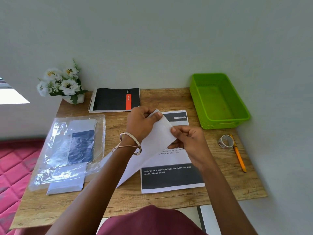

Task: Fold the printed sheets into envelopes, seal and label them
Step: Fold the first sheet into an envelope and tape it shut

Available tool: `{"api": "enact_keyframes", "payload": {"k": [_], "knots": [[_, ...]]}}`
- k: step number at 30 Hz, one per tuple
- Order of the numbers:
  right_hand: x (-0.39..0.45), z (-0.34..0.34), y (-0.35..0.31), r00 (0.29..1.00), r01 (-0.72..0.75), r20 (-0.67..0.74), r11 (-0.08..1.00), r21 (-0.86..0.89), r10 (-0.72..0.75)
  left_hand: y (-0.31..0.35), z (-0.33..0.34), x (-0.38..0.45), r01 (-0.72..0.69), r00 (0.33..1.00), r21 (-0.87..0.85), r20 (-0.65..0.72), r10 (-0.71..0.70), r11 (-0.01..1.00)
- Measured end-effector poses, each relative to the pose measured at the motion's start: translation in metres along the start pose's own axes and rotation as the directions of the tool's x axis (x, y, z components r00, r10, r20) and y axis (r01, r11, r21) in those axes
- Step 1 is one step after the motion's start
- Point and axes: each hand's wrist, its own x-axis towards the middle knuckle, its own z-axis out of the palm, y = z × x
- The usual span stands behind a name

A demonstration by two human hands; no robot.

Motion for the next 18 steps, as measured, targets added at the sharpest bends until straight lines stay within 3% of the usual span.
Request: {"api": "enact_keyframes", "payload": {"k": [5,7,10,12,14,18], "knots": [[-0.002,0.004,-0.006,0.998,0.055,-0.026,0.991,0.122,-0.053,0.013,-0.002,0.003,-0.053,0.998,-0.062,-0.021,0.052,0.997],[0.002,0.002,-0.009,0.999,0.015,-0.031,0.982,0.186,-0.009,0.022,-0.008,0.007,-0.06,0.997,-0.156,-0.047,0.053,0.986],[0.011,0.001,0.0,0.996,-0.077,-0.032,0.994,0.077,0.08,0.036,-0.02,0.016,-0.056,0.996,-0.395,-0.081,0.025,0.917],[0.016,0.005,0.008,0.988,-0.149,-0.034,0.988,-0.048,0.148,0.044,-0.031,0.023,-0.022,0.998,-0.621,-0.055,-0.015,0.784],[0.018,0.011,0.013,0.976,-0.218,-0.003,0.969,-0.119,0.219,0.05,-0.043,0.028,0.024,1.0,-0.824,0.021,-0.012,0.565],[0.018,0.025,0.015,0.911,-0.394,0.156,0.918,0.051,0.382,0.049,-0.062,0.032,0.064,0.985,-0.976,0.095,0.144,0.209]]}}
